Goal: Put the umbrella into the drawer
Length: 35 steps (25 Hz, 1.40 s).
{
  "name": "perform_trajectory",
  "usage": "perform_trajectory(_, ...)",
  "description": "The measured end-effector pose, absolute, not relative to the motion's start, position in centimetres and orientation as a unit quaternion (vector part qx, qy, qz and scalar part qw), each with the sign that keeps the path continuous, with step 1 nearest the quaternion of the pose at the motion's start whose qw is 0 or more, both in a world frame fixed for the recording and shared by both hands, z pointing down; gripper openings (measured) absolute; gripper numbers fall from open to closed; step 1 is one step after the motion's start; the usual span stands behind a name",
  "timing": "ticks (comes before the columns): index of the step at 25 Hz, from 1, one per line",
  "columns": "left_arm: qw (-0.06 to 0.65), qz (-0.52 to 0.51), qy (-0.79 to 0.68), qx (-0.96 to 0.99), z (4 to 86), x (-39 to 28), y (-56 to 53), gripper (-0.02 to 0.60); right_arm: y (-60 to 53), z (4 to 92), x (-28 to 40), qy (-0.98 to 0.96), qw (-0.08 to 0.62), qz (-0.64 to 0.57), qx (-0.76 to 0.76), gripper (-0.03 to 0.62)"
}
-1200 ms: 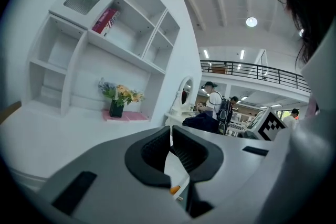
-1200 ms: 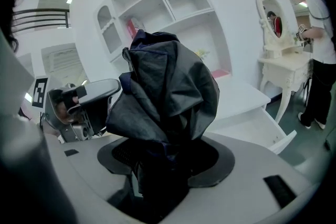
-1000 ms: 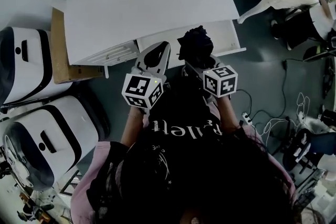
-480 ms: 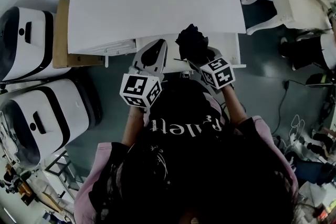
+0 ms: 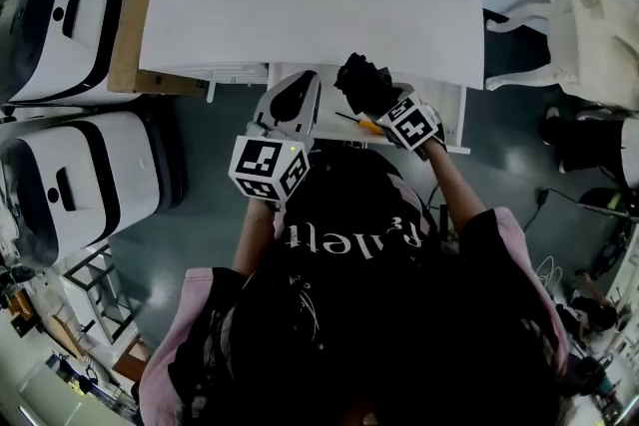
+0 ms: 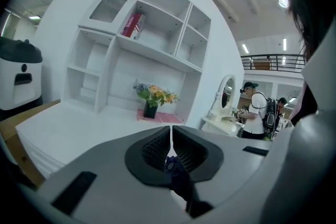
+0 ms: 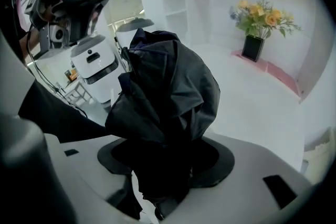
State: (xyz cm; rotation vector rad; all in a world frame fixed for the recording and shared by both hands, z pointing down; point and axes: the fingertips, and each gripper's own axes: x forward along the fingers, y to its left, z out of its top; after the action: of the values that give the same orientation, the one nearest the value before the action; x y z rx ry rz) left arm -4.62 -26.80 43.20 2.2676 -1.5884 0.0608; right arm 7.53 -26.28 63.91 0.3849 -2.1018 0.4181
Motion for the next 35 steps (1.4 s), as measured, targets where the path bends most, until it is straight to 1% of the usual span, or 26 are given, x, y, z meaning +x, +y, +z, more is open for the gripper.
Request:
perform_trajectory(4,0.189,0.026,-0.578,0.794,43.6,-4.7,-27.0,0.025,-26.2,66.6,7.5,-0.847,0.487,0.173,0.122,0.279)
perform_trajectory(11,0.197,0.033,-0.593,0.780,44.2,-5.2,-27.6,0.025,-26.4,70.8,8.7,-0.824,0.522,0.193,0.101,0.279)
perform_trajectory(18,0.206,0.039,-0.598,0.774,44.9,-5.9,-28.6,0.025,-26.2,74.1,9.6,-0.805,0.558,0.186,0.075,0.279)
perform_trajectory(24,0.209,0.051,-0.594,0.775,45.3,-5.7,-29.6,0.025,-26.4,75.6,9.0,-0.809,0.558,0.176,0.049,0.279)
perform_trajectory(28,0.212,0.058,-0.592,0.775,45.6,-5.7,-29.8,0.025,-27.0,77.0,10.3,-0.784,0.588,0.182,0.079,0.279)
perform_trajectory(32,0.215,0.069,-0.590,0.775,46.1,-6.0,-29.3,0.025,-28.0,77.9,10.1,-0.787,0.575,0.196,0.109,0.279)
perform_trajectory(35,0.222,0.071,-0.593,0.771,46.6,-6.3,-29.0,0.025,-29.6,78.7,11.8,-0.766,0.584,0.207,0.169,0.279)
